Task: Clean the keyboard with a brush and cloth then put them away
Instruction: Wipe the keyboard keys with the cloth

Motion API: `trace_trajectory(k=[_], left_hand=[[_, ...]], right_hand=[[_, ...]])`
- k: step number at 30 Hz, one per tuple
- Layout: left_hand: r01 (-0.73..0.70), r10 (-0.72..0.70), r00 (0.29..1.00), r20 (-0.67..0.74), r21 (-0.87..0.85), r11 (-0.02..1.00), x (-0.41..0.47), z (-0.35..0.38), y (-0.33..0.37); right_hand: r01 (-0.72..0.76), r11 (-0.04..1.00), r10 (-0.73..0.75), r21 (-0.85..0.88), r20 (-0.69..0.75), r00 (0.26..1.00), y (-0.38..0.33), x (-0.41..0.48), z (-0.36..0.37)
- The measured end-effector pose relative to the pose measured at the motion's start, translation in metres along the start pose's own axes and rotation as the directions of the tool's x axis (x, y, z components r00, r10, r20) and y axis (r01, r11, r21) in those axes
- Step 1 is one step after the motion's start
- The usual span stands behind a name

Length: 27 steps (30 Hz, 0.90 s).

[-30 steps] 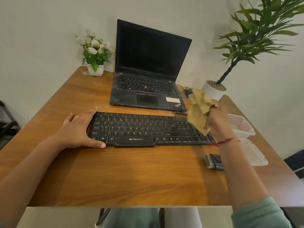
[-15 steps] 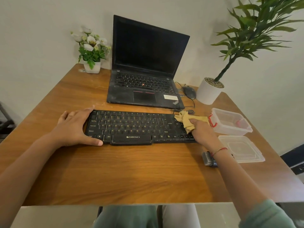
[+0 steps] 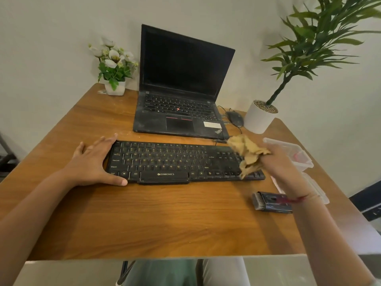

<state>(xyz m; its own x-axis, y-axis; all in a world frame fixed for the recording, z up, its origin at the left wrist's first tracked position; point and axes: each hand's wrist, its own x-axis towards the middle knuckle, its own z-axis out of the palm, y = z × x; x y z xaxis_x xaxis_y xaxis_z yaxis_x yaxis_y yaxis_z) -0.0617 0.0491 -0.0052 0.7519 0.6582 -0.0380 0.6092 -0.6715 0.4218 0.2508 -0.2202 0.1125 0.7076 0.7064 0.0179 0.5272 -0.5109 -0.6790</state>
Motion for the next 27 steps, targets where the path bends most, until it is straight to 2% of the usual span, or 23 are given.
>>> trace_trajectory(k=[2,3,5,9,13,19,22,25,27], left_hand=[[-0.008,0.008,1.0,0.007,0.005,1.0,0.0,-0.001,0.0],[-0.013,0.013,1.0,0.01,0.005,1.0,0.001,-0.001,0.0],[-0.014,0.014,1.0,0.023,0.002,1.0,0.001,-0.001,0.001],[0.006,-0.007,1.0,0.022,0.005,1.0,0.001,0.0,0.0],[0.017,-0.016,1.0,-0.01,0.007,1.0,0.002,0.0,-0.001],[0.022,-0.022,1.0,-0.023,0.029,0.999,0.003,0.003,-0.002],[0.024,-0.023,0.999,-0.026,0.027,0.999,0.003,0.002,-0.002],[0.013,-0.013,1.0,-0.022,0.017,1.0,0.002,0.002,0.0],[0.009,-0.008,1.0,-0.024,0.019,1.0,0.002,0.002,-0.001]], right_hand=[[0.078,0.979,-0.108,-0.187,-0.156,0.982,-0.002,0.022,-0.009],[0.083,0.951,-0.139,-0.297,-0.174,0.975,-0.001,0.034,-0.009],[0.048,0.903,-0.101,-0.428,-0.104,0.989,0.006,0.057,-0.001],[0.045,0.82,0.018,-0.57,0.104,0.994,0.023,0.071,0.027],[0.021,0.757,0.063,-0.653,0.104,0.993,0.029,0.054,0.036],[0.014,0.687,0.174,-0.727,0.183,0.968,0.034,0.018,0.028],[0.031,0.686,0.137,-0.727,0.171,0.976,0.029,0.0,0.022],[0.02,0.784,0.109,-0.62,0.17,0.979,0.023,-0.005,0.01],[-0.01,0.854,0.05,-0.519,0.063,0.997,0.017,0.001,0.002]])
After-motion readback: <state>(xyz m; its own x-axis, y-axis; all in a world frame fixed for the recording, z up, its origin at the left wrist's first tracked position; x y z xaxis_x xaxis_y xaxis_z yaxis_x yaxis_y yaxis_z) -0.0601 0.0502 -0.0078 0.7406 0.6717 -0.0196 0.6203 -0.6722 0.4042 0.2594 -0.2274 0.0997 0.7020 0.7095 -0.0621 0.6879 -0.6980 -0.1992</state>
